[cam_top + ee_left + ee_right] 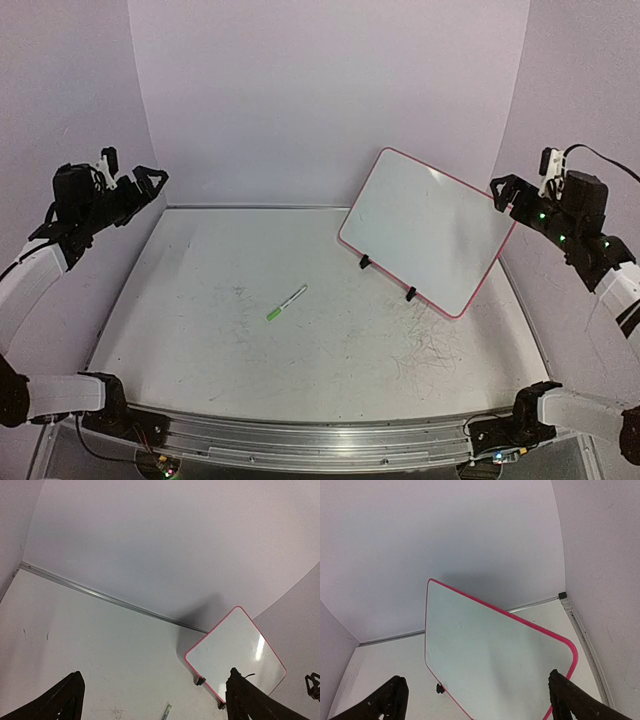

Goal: Write a sentence on the whiteboard
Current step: Adjust the whiteboard stand at the center of the board.

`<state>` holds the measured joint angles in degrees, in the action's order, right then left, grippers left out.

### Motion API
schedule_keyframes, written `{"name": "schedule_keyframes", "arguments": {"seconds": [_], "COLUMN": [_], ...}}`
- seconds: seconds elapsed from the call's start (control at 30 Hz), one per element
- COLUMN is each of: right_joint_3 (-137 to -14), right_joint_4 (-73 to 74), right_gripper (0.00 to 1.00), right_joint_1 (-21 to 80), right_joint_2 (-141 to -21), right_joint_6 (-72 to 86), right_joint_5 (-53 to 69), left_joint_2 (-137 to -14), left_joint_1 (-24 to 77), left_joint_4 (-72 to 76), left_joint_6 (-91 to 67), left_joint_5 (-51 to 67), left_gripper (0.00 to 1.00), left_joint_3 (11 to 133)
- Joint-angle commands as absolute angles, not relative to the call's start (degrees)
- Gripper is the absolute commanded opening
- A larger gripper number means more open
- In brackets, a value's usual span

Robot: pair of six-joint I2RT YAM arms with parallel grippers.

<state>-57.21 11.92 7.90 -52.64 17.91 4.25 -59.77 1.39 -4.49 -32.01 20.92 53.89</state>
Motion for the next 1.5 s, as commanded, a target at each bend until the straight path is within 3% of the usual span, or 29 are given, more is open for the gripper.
{"name": "schedule_keyframes", "arguments": {"seconds": [0.0,0.2,0.4,0.6,1.13,1.47], "right_joint_3": [-57.75,-56.44,-58.21,-62.67,-78.20,-95.17], "right_joint_4": [10.44,7.23,6.06,3.42,5.14,20.14], "right_gripper": [0.98,0.98,0.98,0.98,0.98,0.98], "right_joint_1": [7.84,11.97,25.39,32.62,37.10,39.67], "right_joint_2": [-53.65,-58.62,-68.54,-82.23,-111.45,-125.44], "right_joint_6": [20.11,22.71,27.82,35.32,60.99,71.37], "right_joint_5": [9.33,14.18,5.73,3.71,-5.65,-17.03], "left_joint_2": [-61.59,-64.65,-68.24,-71.98,-68.65,-65.95], "left_joint_1": [1.41,3.25,9.60,16.20,21.72,21.81], "left_joint_4": [-3.97,-4.05,-4.70,-5.25,-6.10,-8.15], "left_joint_6": [-33.92,-35.55,-35.97,-36.88,-37.74,-36.26], "left_joint_5": [30.11,33.87,32.36,30.04,25.47,24.46], "left_gripper": [0.99,0.99,0.99,0.99,0.99,0.99], "left_joint_3": [55.17,53.19,52.09,51.63,46.49,46.35]}}
